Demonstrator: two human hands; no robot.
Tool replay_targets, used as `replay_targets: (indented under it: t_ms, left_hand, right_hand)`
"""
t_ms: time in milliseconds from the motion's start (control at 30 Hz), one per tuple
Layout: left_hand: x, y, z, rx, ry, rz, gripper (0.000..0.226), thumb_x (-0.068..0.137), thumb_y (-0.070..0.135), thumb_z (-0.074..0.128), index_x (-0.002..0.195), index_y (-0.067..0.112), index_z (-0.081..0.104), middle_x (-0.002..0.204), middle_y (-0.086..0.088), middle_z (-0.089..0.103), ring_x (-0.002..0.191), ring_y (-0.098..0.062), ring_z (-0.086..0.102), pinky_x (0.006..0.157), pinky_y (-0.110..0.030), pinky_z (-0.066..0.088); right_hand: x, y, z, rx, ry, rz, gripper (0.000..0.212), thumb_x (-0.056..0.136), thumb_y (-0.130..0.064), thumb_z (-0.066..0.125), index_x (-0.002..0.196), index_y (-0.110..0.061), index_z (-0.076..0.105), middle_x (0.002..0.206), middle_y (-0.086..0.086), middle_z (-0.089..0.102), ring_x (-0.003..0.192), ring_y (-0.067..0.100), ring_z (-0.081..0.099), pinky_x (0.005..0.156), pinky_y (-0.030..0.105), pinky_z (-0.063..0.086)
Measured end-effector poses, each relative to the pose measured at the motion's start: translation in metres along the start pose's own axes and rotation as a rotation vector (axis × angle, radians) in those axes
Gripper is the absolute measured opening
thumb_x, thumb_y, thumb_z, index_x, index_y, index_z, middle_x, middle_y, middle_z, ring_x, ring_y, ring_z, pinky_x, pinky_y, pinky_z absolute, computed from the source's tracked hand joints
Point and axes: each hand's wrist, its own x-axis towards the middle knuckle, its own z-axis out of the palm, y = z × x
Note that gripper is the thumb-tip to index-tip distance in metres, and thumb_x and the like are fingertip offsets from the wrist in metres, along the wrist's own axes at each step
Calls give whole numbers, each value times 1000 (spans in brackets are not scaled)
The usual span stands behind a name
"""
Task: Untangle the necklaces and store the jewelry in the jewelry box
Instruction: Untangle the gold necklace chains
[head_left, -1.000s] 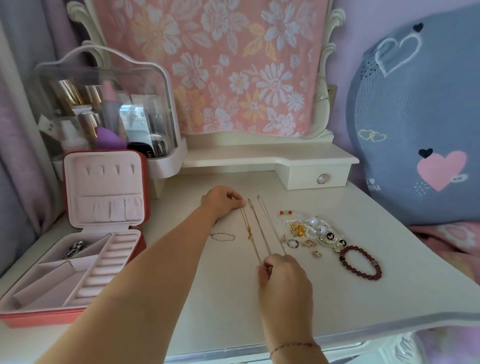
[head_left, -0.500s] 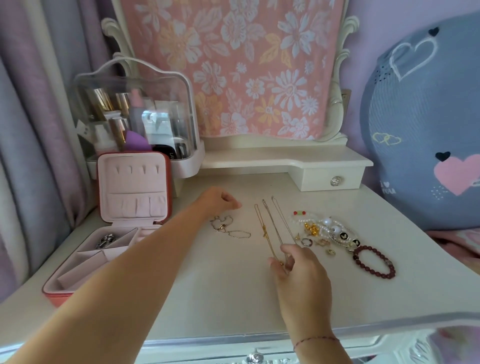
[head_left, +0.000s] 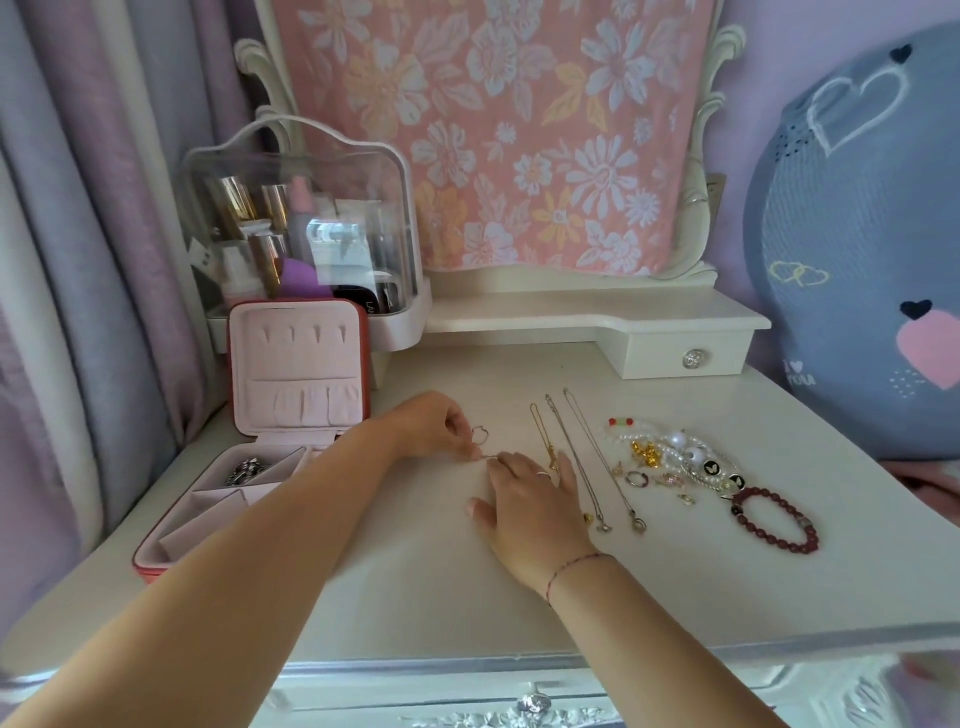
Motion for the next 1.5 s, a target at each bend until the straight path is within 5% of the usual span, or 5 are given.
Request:
replay_targets:
  t_ms: [867, 1000, 1167, 1400, 1500]
  left_hand:
    - [-101, 32, 52, -138, 241, -52, 34, 90, 33, 64, 63, 11, 67, 52, 5, 57, 40, -4, 43, 44, -17, 33]
    - [-82, 22, 36, -182, 382, -44, 29, 98, 30, 52, 93, 7, 69, 81, -3, 62, 76, -22, 55, 68, -31, 42]
    - [-47, 14, 29, -419, 100, -50, 62, 96, 66, 23, 141, 31, 45, 145, 9, 48, 136, -14, 38, 112, -33, 22]
    - [-20, 33, 39, -173, -51, -114, 78, 90, 75, 9, 151, 31, 31, 159, 0, 26, 149, -24, 15, 120, -45, 8]
    - [-11, 38, 40, -148, -33, -96, 74, 94, 69, 9, 151, 28, 31, 159, 0, 27, 149, -25, 14, 119, -42, 7]
  right_hand:
    - [68, 47, -32, -79, -152, -123, 46, 98, -11, 33, 143, -19, 41, 153, -3, 33, 144, 14, 19, 119, 36, 1]
    - [10, 29, -31, 60, 110, -216, 42, 100, -13, 36, 141, -15, 44, 150, -2, 39, 139, 15, 30, 116, 25, 10]
    - [-43, 13, -22, 68, -108, -324, 75, 89, -62, 11, 152, -21, 21, 160, -9, 13, 146, 4, 4, 114, 20, -11]
    - [-67, 13, -17, -6, -155, -287, 96, 74, -73, -7, 154, -22, 7, 161, -11, -2, 146, 3, -7, 116, 28, -14]
    - [-79, 18, -8, -62, -56, -222, 81, 93, -69, 7, 142, -18, 46, 151, -7, 39, 139, 7, 35, 112, 31, 12]
